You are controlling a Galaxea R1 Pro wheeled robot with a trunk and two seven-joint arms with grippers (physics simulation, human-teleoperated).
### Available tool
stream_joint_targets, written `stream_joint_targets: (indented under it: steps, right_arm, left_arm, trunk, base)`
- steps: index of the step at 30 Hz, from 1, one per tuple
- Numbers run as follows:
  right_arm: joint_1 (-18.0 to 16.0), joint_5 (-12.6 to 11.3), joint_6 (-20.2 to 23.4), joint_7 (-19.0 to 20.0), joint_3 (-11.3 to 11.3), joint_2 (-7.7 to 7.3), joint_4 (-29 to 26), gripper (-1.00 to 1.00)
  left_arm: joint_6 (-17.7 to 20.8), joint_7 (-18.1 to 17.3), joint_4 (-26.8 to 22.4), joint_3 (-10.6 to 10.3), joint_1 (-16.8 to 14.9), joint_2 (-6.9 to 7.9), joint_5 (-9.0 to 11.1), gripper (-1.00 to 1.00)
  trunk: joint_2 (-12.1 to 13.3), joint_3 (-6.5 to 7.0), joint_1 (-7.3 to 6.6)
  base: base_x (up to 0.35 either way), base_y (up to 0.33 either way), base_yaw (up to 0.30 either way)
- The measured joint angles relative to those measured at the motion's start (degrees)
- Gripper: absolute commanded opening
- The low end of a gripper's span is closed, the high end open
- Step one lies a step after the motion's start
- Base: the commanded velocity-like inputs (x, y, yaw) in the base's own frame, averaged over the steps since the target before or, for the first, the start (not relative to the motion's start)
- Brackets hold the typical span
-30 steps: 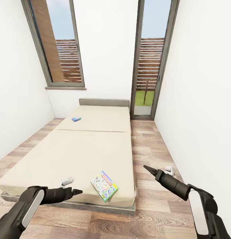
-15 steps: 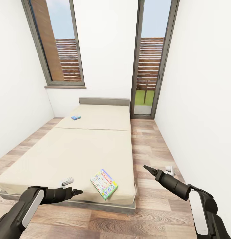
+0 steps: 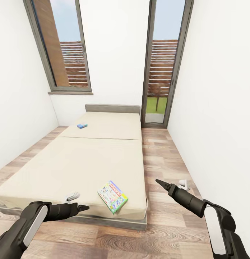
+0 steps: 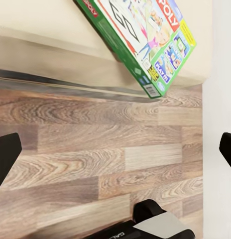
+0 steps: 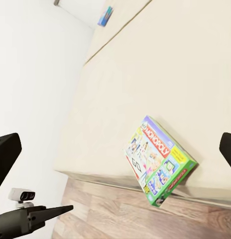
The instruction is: Put all the toys in the child's room - the three board games (two on the bed and one on the table), the two jigsaw puzzles on the table, and the tennis ball on the table - inside the toy box on the table in the child's room.
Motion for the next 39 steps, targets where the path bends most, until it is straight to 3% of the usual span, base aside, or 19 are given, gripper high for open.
stream_joint_targets:
  steps: [14,22,31,39]
  right_arm:
    - [0.0,-0.2,0.0,0.0,0.0,0.00,0.0,1.00]
    - [0.0,-0.2,0.0,0.0,0.0,-0.03,0.0,1.00]
    - [0.0,-0.3,0.0,0.0,-0.2,-0.09,0.0,1.00]
    - [0.0,-0.3,0.0,0.0,-0.2,-0.09,0.1,1.00]
  left_arm:
    - [0.5,-1.0,0.0,0.0,0.0,0.09,0.1,1.00]
    - [1.6,-10.9,0.0,0.0,-0.1,0.96,-0.2,1.00]
    - [1.8,-24.7,0.1,0.1,-0.1,5.00,-0.4,1.00]
    - [2.0,-36.7,0.1,0.3,-0.7,6.88,-0.4,1.00]
  trunk:
    - [-5.6,-2.51,3.08]
    - [-8.8,-3.95,4.83]
    - [-12.4,-5.57,6.81]
    - [-15.6,-7.00,8.57]
  base:
    - [0.000,0.000,0.000]
    - [0.000,0.000,0.000]
    - [0.000,0.000,0.000]
    - [0.000,0.000,0.000]
